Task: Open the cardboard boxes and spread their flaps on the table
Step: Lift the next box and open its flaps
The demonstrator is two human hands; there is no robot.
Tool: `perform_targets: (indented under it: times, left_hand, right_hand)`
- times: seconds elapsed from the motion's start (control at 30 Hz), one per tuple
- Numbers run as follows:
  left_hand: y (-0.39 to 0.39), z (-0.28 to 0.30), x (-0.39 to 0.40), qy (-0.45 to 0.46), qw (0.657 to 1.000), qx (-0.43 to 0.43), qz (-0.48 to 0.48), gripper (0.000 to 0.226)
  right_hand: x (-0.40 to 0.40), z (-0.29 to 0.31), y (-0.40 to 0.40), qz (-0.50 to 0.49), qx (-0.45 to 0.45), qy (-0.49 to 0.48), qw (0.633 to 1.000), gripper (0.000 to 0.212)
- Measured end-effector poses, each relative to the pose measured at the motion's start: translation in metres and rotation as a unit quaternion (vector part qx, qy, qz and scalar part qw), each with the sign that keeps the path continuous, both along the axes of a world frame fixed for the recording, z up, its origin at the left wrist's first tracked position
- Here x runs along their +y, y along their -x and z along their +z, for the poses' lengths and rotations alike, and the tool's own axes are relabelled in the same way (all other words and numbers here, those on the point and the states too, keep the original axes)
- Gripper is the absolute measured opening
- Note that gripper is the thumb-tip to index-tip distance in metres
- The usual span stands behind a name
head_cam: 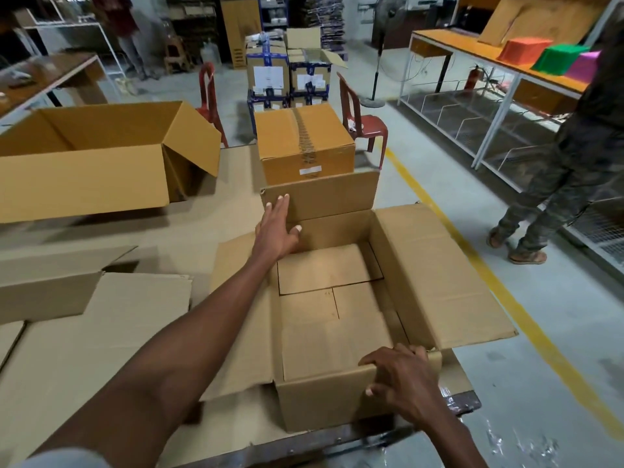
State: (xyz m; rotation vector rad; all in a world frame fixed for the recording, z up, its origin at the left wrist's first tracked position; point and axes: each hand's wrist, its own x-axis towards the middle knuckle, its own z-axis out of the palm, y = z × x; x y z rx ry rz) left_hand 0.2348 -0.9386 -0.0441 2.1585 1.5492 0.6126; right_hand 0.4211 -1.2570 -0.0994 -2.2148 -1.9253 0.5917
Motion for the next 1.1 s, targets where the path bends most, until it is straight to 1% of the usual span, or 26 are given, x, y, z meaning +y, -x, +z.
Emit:
perform_targets:
  times: [0.13, 0.2, 0.27, 0.37, 0.47, 0.6, 0.7, 0.83, 0.9, 1.0, 1.1]
  left_hand:
    - [-0.004, -0.009, 0.035, 0.092, 0.994, 0.053, 0.017, 0.087]
    - [-0.004, -0.022, 0.042, 0.115, 0.989, 0.095, 0.005, 0.081]
    - [-0.004, -0.032, 0.044, 0.139, 0.981, 0.136, 0.002, 0.083]
    - [-0.004, -0.039, 0.051, 0.129, 0.977, 0.167, 0.0, 0.083]
    - [-0.002, -0.04, 0.059, 0.123, 0.977, 0.176, -0.004, 0.081]
    - [0.004, -0.043, 0.064, 0.129, 0.979, 0.157, -0.008, 0.081]
    - [0.009, -0.049, 0.067, 0.115, 0.983, 0.142, -0.022, 0.08]
    - [0.008, -0.049, 0.063, 0.118, 0.984, 0.129, -0.021, 0.079]
    - [0.004, -0.048, 0.056, 0.115, 0.986, 0.118, -0.012, 0.075]
    - [0.0, -0.042, 0.038, 0.127, 0.989, 0.079, 0.01, 0.068]
    - [-0.01, -0.03, 0.008, 0.144, 0.989, 0.011, -0.012, 0.062]
  right_hand:
    - [0.002, 0.005, 0.001, -0.011, 0.011, -0.004, 1.0, 0.045]
    - [0.002, 0.005, 0.002, -0.017, 0.022, -0.004, 1.0, 0.048]
    - [0.003, 0.004, 0.005, -0.033, 0.023, -0.005, 0.999, 0.05]
    - [0.003, -0.011, 0.003, -0.043, 0.005, 0.017, 0.999, 0.055]
    - [0.004, -0.018, 0.0, -0.05, 0.005, 0.02, 0.999, 0.058]
    - [0.007, -0.011, 0.004, -0.05, 0.01, -0.001, 0.999, 0.054]
    - [0.008, -0.001, 0.009, -0.046, 0.01, -0.01, 0.999, 0.052]
    - [0.006, 0.006, 0.013, -0.053, 0.009, -0.006, 0.999, 0.054]
    - [0.005, 0.007, 0.015, -0.055, 0.017, -0.008, 0.998, 0.055]
    - [0.003, 0.011, 0.018, -0.046, 0.031, -0.006, 0.998, 0.059]
    - [-0.004, 0.013, 0.013, -0.029, 0.051, -0.01, 0.998, 0.064]
